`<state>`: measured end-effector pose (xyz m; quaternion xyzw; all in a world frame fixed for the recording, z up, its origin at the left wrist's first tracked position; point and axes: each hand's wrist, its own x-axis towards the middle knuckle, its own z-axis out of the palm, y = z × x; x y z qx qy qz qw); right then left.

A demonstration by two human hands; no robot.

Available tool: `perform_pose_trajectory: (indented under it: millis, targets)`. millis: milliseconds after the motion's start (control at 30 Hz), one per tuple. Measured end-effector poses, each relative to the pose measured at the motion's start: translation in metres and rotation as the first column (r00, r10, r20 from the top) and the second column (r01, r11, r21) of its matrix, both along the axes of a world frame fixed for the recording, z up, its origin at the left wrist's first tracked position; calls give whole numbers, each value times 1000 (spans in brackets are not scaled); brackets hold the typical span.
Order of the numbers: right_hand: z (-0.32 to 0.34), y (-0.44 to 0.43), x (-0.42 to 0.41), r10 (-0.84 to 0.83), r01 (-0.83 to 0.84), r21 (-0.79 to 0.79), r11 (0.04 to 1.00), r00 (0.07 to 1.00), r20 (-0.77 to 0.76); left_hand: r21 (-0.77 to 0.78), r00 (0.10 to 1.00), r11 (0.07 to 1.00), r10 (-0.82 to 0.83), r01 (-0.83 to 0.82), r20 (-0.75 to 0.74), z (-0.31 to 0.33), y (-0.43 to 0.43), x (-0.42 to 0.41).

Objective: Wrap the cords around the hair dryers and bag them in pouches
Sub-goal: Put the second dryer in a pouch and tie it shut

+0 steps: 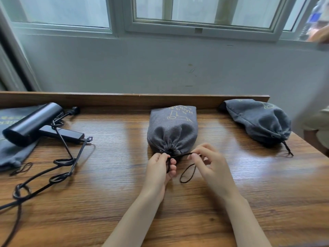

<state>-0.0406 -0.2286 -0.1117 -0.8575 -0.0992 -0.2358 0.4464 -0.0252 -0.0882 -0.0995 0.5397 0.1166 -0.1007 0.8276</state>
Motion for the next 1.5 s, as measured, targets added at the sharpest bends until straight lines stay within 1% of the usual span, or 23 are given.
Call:
perform_pose_trajectory:
  millis: [67,133,167,233,300,367,400,433,500,533,567,633,667,767,867,967,1000,1167,1300,1367,1433,1500]
  targets:
    - [-4,-3,2,-112,111,-20,994,993,-37,11,999,999,-34,34,15,0,1,-2]
    - [-8,-5,4,-158,155,-36,987,982,-105,12,998,998,-56,56,21,0,1,-3]
    - [-10,-6,5,-167,157,-80,984,975,-146,10,998,998,-63,63,18,0,1,-4]
    - [-15,-6,6,-178,132,-216,967,962,-209,0,997,997,-73,73,6,0,2,-5]
    - [-16,-4,6,-200,135,-292,947,958,-205,-9,996,996,-90,90,-2,1,4,-7]
    - [-11,-3,3,-264,220,-301,928,958,-113,-15,994,994,-109,109,-2,1,5,-9]
    - [-7,-1,2,-283,257,-265,929,957,-63,-19,993,993,-119,119,-2,2,5,-10]
    - [-3,0,0,-270,257,-203,945,962,-37,-23,992,992,-125,125,-1,2,5,-11]
    - [2,4,-3,-157,153,-81,985,987,-43,-17,992,991,-130,130,4,2,5,-12]
    - [2,6,-3,-94,90,-64,994,994,-53,-12,991,991,-134,134,7,1,5,-13]
    - [1,9,-3,-46,41,-82,996,997,-60,-9,990,990,-139,139,8,1,5,-13]
    - [-4,13,-1,4,-14,-126,992,997,-78,-6,989,989,-148,148,8,0,5,-12]
    - [-4,14,0,6,-18,-125,992,995,-96,0,989,989,-149,149,11,-1,5,-12]
    - [-6,18,2,-31,23,-52,998,987,-160,14,988,989,-150,150,23,-4,4,-12]
    - [-6,22,4,-22,46,78,996,958,-287,21,989,989,-146,145,35,-6,3,-12]
    - [-1,27,3,136,30,342,939,882,-451,24,989,990,-137,136,57,-8,4,-11]
    - [0,28,3,179,26,391,920,860,-478,30,989,991,-133,131,68,-9,4,-11]
    - [6,32,7,241,21,450,893,821,-517,91,989,993,-91,81,116,-13,3,-11]
    - [6,34,9,193,82,472,878,841,-506,133,989,990,-66,48,132,-16,3,-10]
    - [4,35,8,188,144,546,825,842,-506,126,990,991,-57,41,132,-16,3,-10]
    - [2,33,9,235,199,655,729,826,-512,111,990,993,-45,30,134,-17,4,-10]
    - [1,31,8,287,192,700,687,814,-505,112,989,993,-46,30,138,-17,5,-10]
